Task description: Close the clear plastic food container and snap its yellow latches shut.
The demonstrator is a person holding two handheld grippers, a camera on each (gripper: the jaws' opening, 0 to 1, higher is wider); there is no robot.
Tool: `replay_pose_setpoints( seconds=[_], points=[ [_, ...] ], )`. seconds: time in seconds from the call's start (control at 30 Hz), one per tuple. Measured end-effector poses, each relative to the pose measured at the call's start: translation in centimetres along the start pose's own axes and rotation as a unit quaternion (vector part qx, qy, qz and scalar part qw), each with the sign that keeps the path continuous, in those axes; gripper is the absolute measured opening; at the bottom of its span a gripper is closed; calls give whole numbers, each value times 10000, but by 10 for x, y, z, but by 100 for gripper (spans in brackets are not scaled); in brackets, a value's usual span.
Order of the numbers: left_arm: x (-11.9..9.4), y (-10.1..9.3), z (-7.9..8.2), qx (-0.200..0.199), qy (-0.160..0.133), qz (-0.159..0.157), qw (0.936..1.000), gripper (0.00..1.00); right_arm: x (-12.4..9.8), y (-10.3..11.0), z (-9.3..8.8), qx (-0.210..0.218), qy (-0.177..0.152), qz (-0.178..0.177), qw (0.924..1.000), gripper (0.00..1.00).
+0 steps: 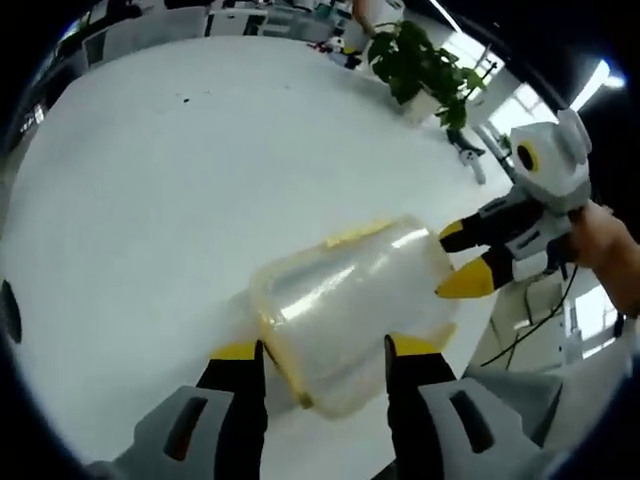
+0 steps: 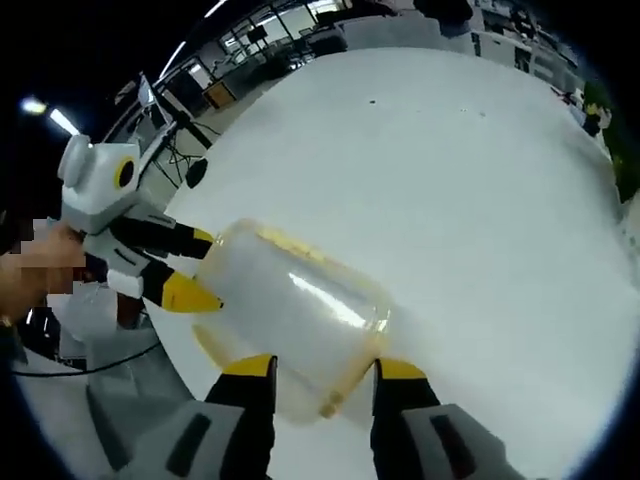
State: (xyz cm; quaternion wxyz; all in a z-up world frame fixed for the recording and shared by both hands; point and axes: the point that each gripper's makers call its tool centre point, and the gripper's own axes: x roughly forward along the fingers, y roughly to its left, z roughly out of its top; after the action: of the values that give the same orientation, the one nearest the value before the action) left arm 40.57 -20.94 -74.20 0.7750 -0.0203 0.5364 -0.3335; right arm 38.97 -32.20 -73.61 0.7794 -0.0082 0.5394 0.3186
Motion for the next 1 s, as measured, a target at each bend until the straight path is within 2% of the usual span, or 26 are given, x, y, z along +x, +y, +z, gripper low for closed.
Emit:
replay_pose_setpoints(
  seconds=[0.13, 0.23, 0.3, 0.37, 0.43, 0.47, 0.53, 0.6, 0.67, 0.7, 0.73, 0.77, 0.8, 0.93, 1.0],
  points=[
    [-6, 5, -1, 422, -31, 136, 9990, 47, -9, -4, -2, -743, 93, -354, 9966, 36],
    [-11, 6, -3, 703, -51, 152, 9974, 47, -14, -3, 0, -731, -6, -302, 9969, 35],
    [-15, 4, -3, 827, -122, 117, 9964, 49, -17, -6, 0, -1111, 8, -347, 9932, 34],
    [-19, 2, 0, 944, -237, 66, 9952, 51, -20, -6, -1, -1260, 10, -358, 9914, 37],
    [-24, -1, 1, 1159, -286, 15, 9928, 52, -23, -1, 2, -1433, -79, -203, 9894, 39],
    [-27, -2, 6, 1391, -434, -24, 9893, 53, -25, 1, 6, -1574, -193, -125, 9873, 37],
    [-32, -3, 9, 1696, -501, -19, 9842, 52, -29, 4, 12, -1828, -332, -47, 9826, 29],
    [-38, -7, 15, 2120, -610, -70, 9753, 51, -33, 3, 18, -2240, -421, -104, 9736, 26],
    [-42, -19, 17, 2628, -647, -371, 9620, 43, -34, 3, 26, -2602, -575, -165, 9637, 24],
    [-43, -27, 14, 2854, -599, -628, 9545, 40, -35, 6, 29, -2684, -647, -83, 9611, 20],
    [-44, -30, 14, 2950, -588, -697, 9511, 39, -35, 16, 32, -2632, -759, 166, 9616, 14],
    [-44, -33, 19, 3124, -655, -687, 9452, 39, -35, 21, 35, -2645, -845, 288, 9603, 10],
    [-43, -35, 20, 3192, -634, -674, 9432, 39, -35, 27, 41, -2711, -954, 403, 9570, 9],
    [-36, -43, 28, 3220, -689, -734, 9414, 27, -30, 39, 52, -2898, -964, 492, 9509, 4],
    [-33, -47, 31, 3271, -739, -752, 9391, 23, -27, 47, 55, -3086, -977, 565, 9445, 3]
  ],
)
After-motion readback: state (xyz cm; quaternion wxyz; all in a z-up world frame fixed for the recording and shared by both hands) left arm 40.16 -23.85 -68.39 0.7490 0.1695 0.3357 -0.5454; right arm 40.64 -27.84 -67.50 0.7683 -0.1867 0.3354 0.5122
